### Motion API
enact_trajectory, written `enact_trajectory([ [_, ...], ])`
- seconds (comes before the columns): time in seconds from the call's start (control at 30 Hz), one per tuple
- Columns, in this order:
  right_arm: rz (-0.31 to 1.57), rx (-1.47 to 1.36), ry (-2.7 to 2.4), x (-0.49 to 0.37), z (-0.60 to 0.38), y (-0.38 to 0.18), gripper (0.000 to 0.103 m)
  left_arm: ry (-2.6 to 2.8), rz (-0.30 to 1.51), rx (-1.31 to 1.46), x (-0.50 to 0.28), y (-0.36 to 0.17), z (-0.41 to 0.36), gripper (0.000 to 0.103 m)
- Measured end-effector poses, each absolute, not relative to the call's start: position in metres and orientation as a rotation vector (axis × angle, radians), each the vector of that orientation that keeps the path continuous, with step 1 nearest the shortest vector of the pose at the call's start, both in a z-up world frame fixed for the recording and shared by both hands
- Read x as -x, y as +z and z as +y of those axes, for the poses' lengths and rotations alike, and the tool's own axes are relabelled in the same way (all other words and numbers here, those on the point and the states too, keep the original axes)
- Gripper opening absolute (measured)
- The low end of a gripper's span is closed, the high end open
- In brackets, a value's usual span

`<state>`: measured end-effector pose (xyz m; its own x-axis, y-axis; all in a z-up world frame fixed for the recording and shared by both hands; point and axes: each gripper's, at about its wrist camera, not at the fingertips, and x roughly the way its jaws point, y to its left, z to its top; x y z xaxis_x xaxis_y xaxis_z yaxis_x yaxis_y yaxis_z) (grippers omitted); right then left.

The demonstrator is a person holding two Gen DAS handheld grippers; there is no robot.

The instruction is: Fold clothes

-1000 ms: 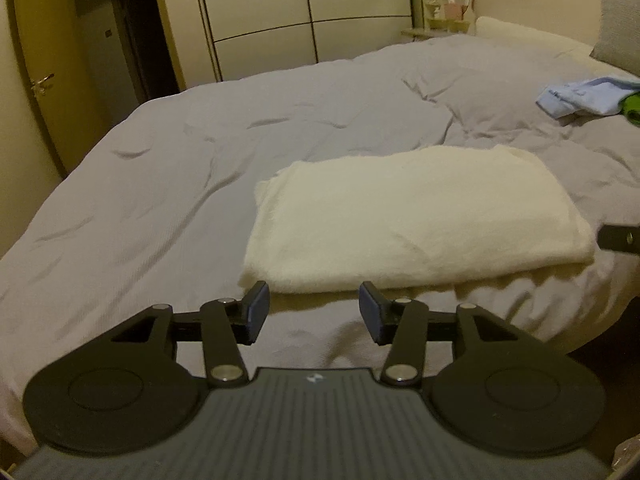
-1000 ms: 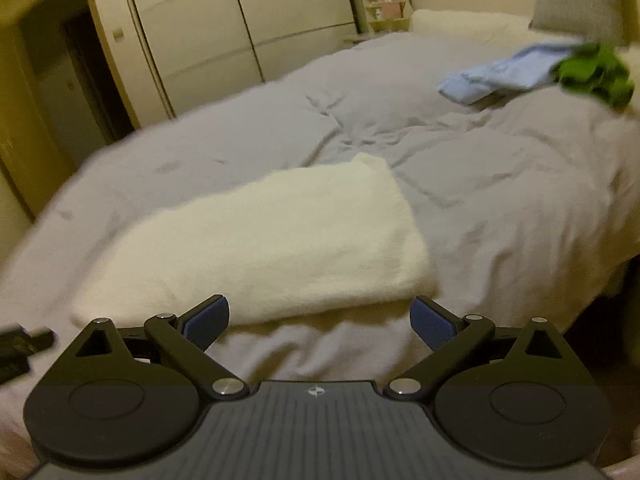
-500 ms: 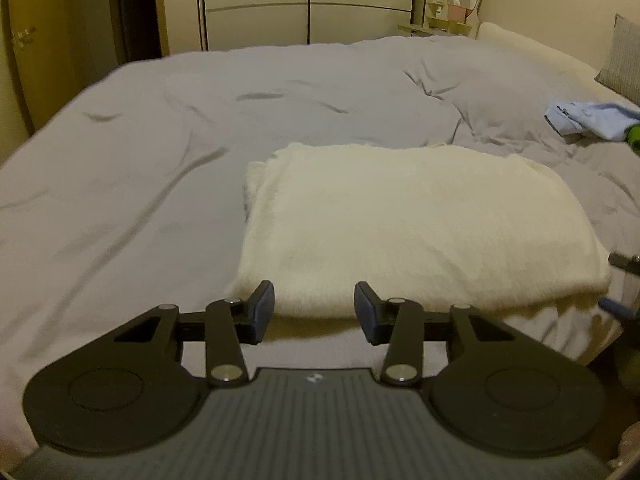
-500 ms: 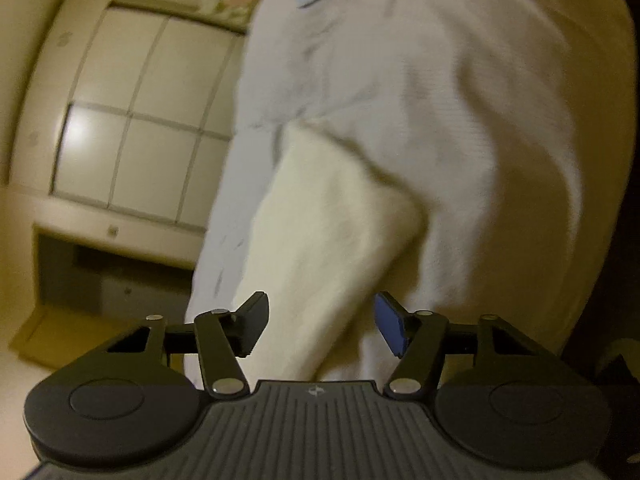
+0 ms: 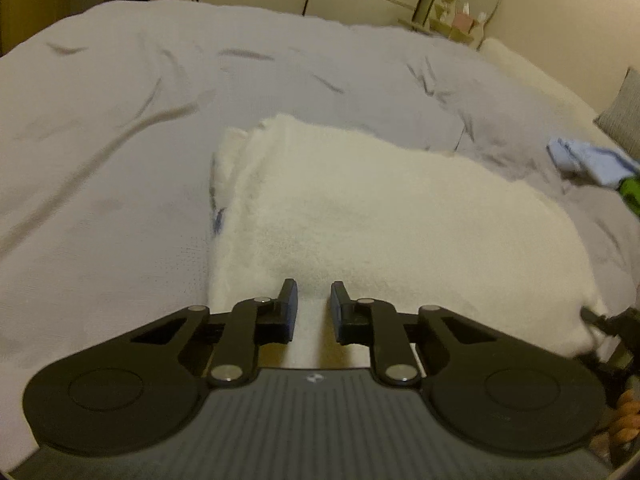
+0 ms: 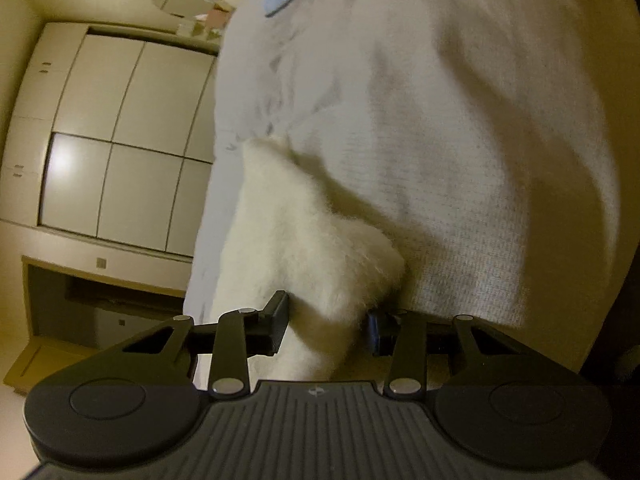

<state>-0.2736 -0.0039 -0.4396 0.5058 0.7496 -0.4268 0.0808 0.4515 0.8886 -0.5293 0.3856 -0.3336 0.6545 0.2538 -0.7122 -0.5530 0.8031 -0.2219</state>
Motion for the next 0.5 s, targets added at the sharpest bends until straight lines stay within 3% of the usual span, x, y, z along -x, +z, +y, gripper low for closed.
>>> enact_trajectory([
  [0.07, 0.982, -0.96, 0.473, 0.272, 0.003, -0.43, 0.022, 0.47, 0.745, 0.424, 0.524, -0.335, 0.386, 0.015],
  [0.13, 0.972, -0.845, 0.452, 0.271, 0.015, -0.409, 0.014, 0.459, 0.748, 0.432, 0.525, -0.33, 0.389, 0.014],
  [0.2, 0.943, -0.707, 0.43, 0.273, 0.03, -0.382, 0.013, 0.443, 0.742, 0.461, 0.529, -0.325, 0.394, 0.014],
  [0.37, 0.617, -0.185, 0.554, 0.314, 0.11, -0.293, 0.011, 0.42, 0.668, 0.553, 0.559, -0.309, 0.416, 0.014],
  [0.5, 0.534, 0.116, 0.728, 0.36, 0.173, -0.3, 0.011, 0.371, 0.624, 0.668, 0.584, -0.31, 0.435, 0.014],
])
